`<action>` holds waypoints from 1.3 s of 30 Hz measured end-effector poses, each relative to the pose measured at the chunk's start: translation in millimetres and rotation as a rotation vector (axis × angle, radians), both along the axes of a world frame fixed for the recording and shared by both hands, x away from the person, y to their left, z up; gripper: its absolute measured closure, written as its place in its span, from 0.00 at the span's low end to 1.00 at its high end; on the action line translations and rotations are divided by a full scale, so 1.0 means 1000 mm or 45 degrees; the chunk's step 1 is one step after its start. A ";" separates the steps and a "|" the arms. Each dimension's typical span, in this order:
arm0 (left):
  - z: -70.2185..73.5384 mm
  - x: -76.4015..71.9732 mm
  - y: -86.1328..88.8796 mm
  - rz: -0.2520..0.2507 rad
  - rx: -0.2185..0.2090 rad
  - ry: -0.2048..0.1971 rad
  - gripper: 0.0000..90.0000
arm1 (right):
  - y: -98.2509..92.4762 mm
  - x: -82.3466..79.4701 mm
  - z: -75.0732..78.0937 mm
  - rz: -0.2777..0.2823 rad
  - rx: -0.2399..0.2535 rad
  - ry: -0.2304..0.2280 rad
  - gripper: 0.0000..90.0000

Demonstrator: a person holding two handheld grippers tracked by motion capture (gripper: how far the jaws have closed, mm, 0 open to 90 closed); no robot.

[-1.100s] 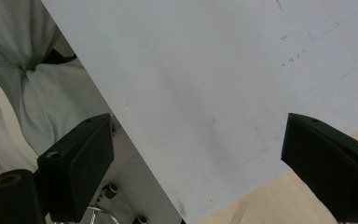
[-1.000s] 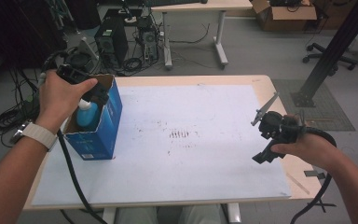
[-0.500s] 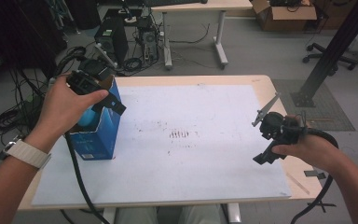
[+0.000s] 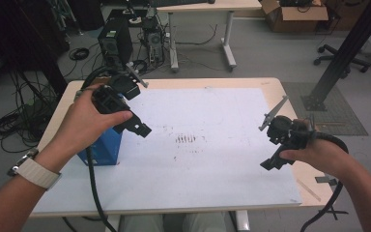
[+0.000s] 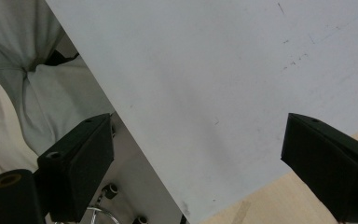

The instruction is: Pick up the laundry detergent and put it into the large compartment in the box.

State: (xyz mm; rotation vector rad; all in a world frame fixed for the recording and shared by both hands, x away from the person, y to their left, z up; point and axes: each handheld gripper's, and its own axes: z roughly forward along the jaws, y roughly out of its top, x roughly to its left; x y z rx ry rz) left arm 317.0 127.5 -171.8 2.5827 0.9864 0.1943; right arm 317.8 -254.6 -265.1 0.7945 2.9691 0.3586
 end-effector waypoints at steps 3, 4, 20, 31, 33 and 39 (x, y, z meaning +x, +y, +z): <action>-0.003 -0.001 -0.005 -0.035 0.007 0.006 0.08 | 0.000 0.001 0.000 -0.002 0.004 0.000 0.10; -0.004 -0.002 -0.007 -0.053 0.014 0.009 0.08 | 0.000 0.002 0.000 -0.001 0.004 -0.001 0.10; -0.012 0.001 -0.014 -0.111 0.057 0.015 0.05 | 0.002 0.005 -0.006 0.005 0.003 0.011 0.10; -0.013 0.000 -0.016 -0.108 0.070 0.026 0.05 | 0.002 0.004 -0.003 0.007 0.001 0.005 0.10; -0.013 0.001 -0.016 -0.108 0.072 0.028 0.05 | 0.002 0.004 -0.004 0.007 0.005 0.005 0.10; -0.013 0.000 -0.017 -0.104 0.069 0.025 0.05 | 0.001 0.003 -0.004 0.006 0.004 0.004 0.10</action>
